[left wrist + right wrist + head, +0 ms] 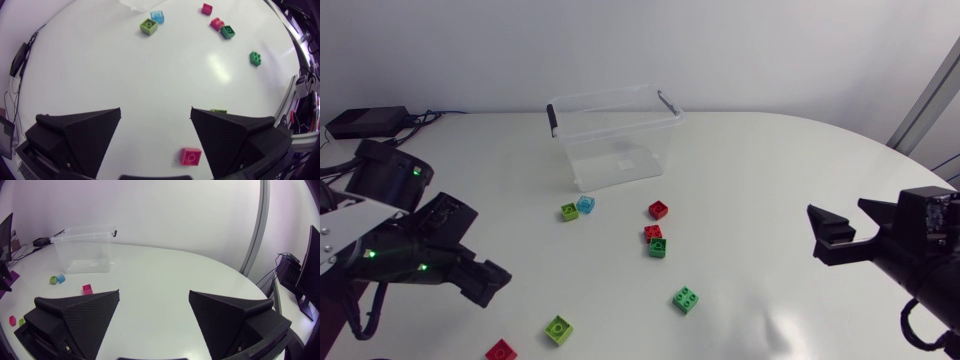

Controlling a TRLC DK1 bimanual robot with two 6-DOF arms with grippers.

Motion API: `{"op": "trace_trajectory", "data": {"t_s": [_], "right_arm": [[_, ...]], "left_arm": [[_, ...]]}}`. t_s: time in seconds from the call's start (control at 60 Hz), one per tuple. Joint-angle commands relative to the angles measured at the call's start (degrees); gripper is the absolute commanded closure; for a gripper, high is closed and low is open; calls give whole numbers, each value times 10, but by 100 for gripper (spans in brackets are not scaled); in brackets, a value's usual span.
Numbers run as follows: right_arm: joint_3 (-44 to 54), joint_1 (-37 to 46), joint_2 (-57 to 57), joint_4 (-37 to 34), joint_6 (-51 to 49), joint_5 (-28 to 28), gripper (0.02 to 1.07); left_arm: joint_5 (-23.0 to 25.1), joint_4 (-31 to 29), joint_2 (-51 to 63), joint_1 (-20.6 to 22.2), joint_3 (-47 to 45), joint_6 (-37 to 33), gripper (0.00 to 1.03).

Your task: Place the duplo bricks in the container

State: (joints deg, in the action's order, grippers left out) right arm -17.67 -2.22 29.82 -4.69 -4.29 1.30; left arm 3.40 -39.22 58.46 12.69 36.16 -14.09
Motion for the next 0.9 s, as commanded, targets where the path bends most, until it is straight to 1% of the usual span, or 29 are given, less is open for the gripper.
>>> {"op": "trace_trajectory", "data": {"t_s": [0.0, 0.2, 0.283, 0.45, 0.567, 0.65, 0.717, 0.733, 0.767, 0.883], "right_arm": [[-23, -5, 30, -11, -1, -2, 7], [-54, -23, 96, -31, 13, -2, 7], [-63, -37, 119, -37, 21, -2, 7], [-77, -68, 158, -53, 21, -8, 7], [-112, -75, 198, -95, 22, -6, 7], [-139, -77, 232, -135, 22, -4, 7], [-146, -81, 251, -148, 22, 4, 7], [-147, -82, 259, -151, 22, 5, 7], [-148, -85, 266, -152, 22, 5, 7], [-150, -103, 285, -151, 26, 6, 7]], "left_arm": [[9, -25, 19, 9, 11, -29, 6], [11, -98, 72, 46, 8, -49, 5], [14, -108, 90, 52, 8, -48, 5], [17, -115, 147, 82, 0, -39, 6], [21, -133, 180, 92, 7, -34, 8], [23, -145, 203, 110, 13, -30, 8], [22, -155, 222, 110, 23, -27, 8], [22, -173, 244, 105, 36, -29, 9], [22, -181, 256, 105, 41, -27, 9], [22, -185, 297, 103, 58, -11, 10]]}}
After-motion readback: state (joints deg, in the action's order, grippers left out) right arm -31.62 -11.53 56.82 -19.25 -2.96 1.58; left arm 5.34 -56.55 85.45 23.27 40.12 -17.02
